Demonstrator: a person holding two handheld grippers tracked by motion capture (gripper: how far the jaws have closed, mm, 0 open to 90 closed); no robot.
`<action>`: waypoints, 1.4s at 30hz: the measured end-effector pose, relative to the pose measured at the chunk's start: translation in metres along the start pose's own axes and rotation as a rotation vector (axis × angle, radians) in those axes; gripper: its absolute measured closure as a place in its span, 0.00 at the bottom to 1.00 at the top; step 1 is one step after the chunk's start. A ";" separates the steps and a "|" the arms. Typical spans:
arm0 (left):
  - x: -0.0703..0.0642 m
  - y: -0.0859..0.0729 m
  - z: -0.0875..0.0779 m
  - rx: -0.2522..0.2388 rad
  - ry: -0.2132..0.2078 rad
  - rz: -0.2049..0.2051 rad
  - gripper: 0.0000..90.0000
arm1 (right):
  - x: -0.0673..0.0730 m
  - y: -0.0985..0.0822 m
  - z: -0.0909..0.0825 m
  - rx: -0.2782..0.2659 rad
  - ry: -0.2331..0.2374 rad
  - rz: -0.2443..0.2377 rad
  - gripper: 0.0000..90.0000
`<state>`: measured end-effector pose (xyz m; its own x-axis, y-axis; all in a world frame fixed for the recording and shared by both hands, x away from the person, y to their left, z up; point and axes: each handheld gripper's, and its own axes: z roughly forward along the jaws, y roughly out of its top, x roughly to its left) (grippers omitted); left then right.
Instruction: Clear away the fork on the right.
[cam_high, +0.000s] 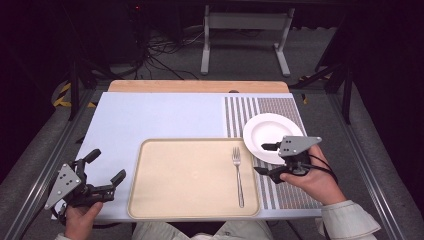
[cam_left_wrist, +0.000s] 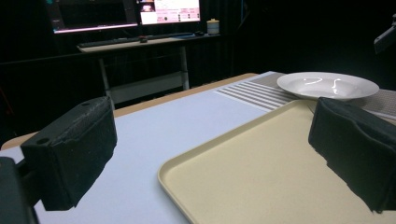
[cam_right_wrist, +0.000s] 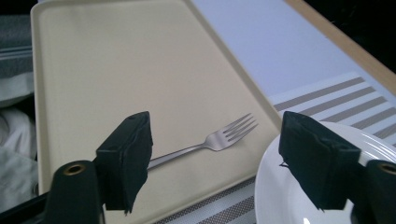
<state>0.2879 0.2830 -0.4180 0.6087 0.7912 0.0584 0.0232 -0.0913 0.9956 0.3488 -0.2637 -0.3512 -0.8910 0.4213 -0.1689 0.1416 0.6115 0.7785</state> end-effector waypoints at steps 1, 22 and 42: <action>0.000 0.000 0.000 0.000 0.000 0.000 0.02 | 0.000 -0.003 -0.003 -0.022 -0.019 0.005 0.26; -0.001 0.001 0.001 -0.001 -0.004 0.004 0.02 | 0.003 -0.062 -0.039 -0.310 -0.256 0.154 0.07; 0.000 0.000 0.001 0.001 -0.005 0.021 0.02 | 0.004 -0.120 -0.036 -0.408 -0.353 0.286 0.05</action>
<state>0.2884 0.2827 -0.4181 0.6133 0.7859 0.0791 0.0113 -0.1088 0.9940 0.3128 -0.3595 -0.4240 -0.6354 0.7703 -0.0548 0.1156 0.1650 0.9795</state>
